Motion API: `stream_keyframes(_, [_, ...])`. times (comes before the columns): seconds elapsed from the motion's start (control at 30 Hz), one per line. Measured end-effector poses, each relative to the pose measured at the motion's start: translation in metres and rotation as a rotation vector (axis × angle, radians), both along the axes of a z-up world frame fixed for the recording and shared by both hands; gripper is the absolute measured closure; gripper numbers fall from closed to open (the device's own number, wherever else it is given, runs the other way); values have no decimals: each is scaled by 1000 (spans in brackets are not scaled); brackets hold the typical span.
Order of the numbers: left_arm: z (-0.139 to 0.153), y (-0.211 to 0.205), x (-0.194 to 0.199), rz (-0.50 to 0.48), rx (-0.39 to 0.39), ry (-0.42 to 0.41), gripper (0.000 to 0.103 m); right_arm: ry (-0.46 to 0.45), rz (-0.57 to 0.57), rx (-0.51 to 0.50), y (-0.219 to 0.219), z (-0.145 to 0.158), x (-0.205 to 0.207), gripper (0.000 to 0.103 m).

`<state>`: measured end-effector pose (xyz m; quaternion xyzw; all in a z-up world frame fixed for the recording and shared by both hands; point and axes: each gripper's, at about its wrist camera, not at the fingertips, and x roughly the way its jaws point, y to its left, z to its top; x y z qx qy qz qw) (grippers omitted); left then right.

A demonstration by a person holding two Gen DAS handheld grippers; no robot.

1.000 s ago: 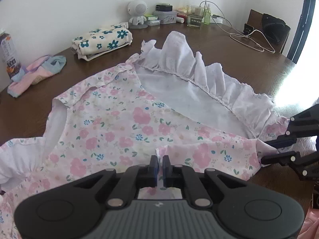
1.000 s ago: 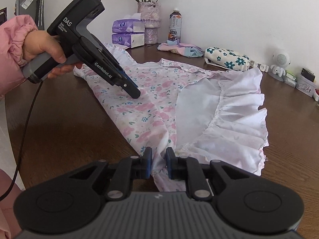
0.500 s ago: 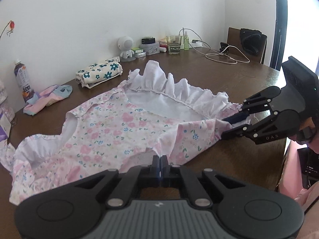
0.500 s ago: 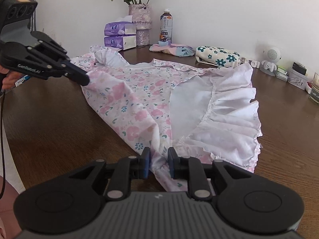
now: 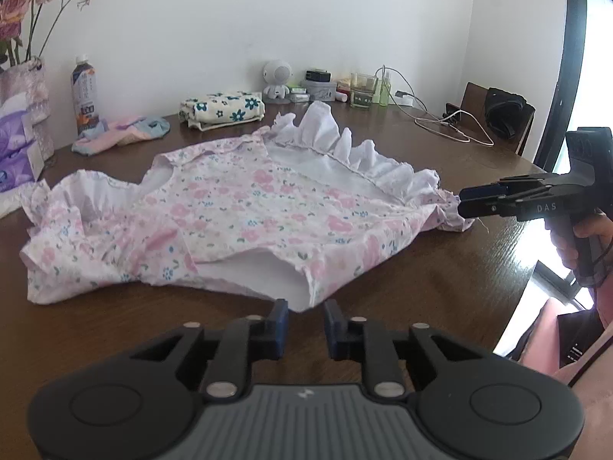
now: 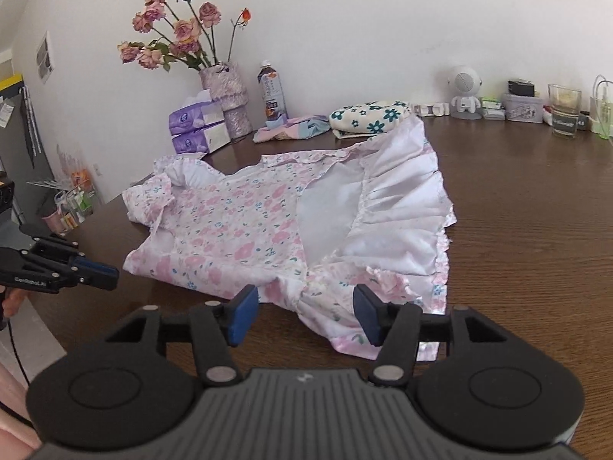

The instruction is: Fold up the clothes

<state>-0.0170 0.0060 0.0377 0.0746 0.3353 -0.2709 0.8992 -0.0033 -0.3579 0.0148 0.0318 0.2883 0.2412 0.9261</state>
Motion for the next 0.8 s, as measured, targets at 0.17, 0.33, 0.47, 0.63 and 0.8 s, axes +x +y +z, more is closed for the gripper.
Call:
stream_keyframes(0.17, [0,-21,13,-41,67,-20,69,-10,-71,-100,-2,-3,1,31])
stream_keyframes(0.33, [-9,-32,25,-56,95,-2,69,29,-128,-72,-21,-10,4,31])
stream_keyframes(0.47, [-14,-32,32,-38,80,34,72,44,-99,-52,-25,-14,3,46])
stream_keyframes(0.63, [-14,-29,30,-49,35,76,101,47,-54,-37,-26,-15,8,86])
stream_keyframes(0.8, [-1,-23,23,-61,31,34,103,-11,-69,-70,-32,1,14,97])
